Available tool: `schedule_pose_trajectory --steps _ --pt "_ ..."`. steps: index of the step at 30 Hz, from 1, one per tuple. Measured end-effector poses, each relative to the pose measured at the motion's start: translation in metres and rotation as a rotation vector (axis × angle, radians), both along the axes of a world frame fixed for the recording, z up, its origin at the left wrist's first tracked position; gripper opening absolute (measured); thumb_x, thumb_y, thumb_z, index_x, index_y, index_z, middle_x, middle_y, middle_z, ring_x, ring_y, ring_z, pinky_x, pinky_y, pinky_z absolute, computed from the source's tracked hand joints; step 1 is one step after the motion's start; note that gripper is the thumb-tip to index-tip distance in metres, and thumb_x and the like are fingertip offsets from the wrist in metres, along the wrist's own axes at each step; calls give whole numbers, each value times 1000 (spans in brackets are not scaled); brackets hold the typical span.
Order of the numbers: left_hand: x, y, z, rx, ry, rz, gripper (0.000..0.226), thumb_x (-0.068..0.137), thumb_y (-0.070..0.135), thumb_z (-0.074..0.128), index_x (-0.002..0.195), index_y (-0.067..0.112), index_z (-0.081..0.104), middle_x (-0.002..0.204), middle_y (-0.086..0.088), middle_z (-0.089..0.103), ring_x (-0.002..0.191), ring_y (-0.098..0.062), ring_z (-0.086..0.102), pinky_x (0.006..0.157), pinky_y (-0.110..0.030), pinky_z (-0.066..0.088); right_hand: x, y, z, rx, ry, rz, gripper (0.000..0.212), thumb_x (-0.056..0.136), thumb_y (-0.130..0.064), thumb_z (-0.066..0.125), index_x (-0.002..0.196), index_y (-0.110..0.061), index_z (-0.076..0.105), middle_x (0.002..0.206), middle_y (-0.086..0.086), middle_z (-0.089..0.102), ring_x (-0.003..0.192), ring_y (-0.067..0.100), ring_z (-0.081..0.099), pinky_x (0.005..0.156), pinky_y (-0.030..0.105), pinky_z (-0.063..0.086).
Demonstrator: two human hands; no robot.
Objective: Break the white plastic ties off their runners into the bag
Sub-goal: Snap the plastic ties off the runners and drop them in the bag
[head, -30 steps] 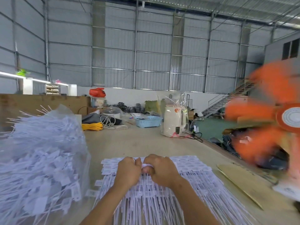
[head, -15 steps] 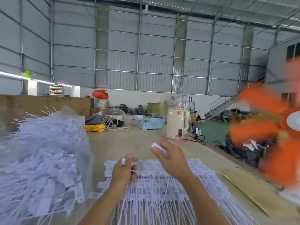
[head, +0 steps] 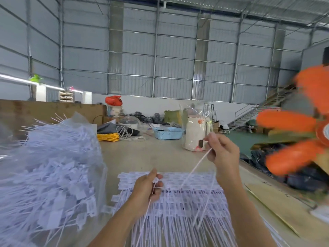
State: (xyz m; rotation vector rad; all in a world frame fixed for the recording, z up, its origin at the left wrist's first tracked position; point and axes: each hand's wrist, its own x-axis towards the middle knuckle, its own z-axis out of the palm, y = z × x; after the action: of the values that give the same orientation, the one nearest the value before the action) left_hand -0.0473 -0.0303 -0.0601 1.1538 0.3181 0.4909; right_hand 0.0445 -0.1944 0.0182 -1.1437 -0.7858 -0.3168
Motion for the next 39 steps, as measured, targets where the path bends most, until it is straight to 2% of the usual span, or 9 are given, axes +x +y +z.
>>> schedule_pose_trajectory --steps 3,5,7,14,20,23,26,34,39 --pt "1 0 -3 -41 0 -48 38 100 30 41 101 -6 55 55 -8 48 36 -12 31 34 -19 21 -1 18 -21 -515 -59 65 18 89 -24 60 78 -12 68 64 1 57 51 4 45 45 16 39" --pt "3 -2 -2 2 -5 -84 55 98 45 37 92 -3 64 57 -8 46 39 -12 28 35 -18 18 -5 41 -44 -891 -265 39 17 90 -23 59 92 -6 64 76 8 60 62 12 52 58 31 48" --pt "5 -4 -4 105 20 -92 61 95 54 36 80 3 65 56 -7 45 37 -10 27 36 -17 14 -6 58 -63 -1086 -415 -69 24 90 -26 55 106 -8 53 83 14 60 72 23 52 63 34 40" --pt "7 2 -17 270 14 50 15 97 14 49 87 3 52 50 -3 43 36 -8 28 34 -15 21 2 57 -72 -943 -221 119 40 80 -32 71 111 -18 48 80 -6 52 69 8 49 57 12 38" --pt "2 7 -14 233 -3 145 31 95 19 56 68 7 50 47 -2 47 35 -10 33 34 -18 25 5 53 -71 -980 -318 147 36 95 -25 54 82 9 60 73 16 52 68 17 47 64 28 35" --pt "0 2 -11 252 65 70 36 90 34 61 70 5 54 50 -4 45 37 -12 35 36 -21 26 -1 53 -69 -887 -235 280 30 95 -17 54 69 -2 59 60 -3 49 56 7 44 59 20 35" --pt "0 -5 -10 265 77 35 38 93 37 57 76 2 55 47 -2 46 34 -9 35 36 -19 26 -3 55 -68 -889 -128 395 30 97 -14 50 68 -14 58 56 -10 53 47 0 40 53 13 34" --pt "3 -7 -14 448 134 287 42 98 38 48 70 7 55 50 -9 53 33 -13 46 39 -22 36 2 61 -73 -1038 -279 197 29 95 -17 52 68 -9 58 55 -11 49 47 -5 43 52 9 33" --pt "6 -5 -14 597 264 371 51 98 39 45 58 8 47 45 -4 49 31 -11 49 40 -19 37 5 63 -77 -998 -387 127 30 93 -16 53 72 5 59 66 13 55 62 19 50 65 32 42"
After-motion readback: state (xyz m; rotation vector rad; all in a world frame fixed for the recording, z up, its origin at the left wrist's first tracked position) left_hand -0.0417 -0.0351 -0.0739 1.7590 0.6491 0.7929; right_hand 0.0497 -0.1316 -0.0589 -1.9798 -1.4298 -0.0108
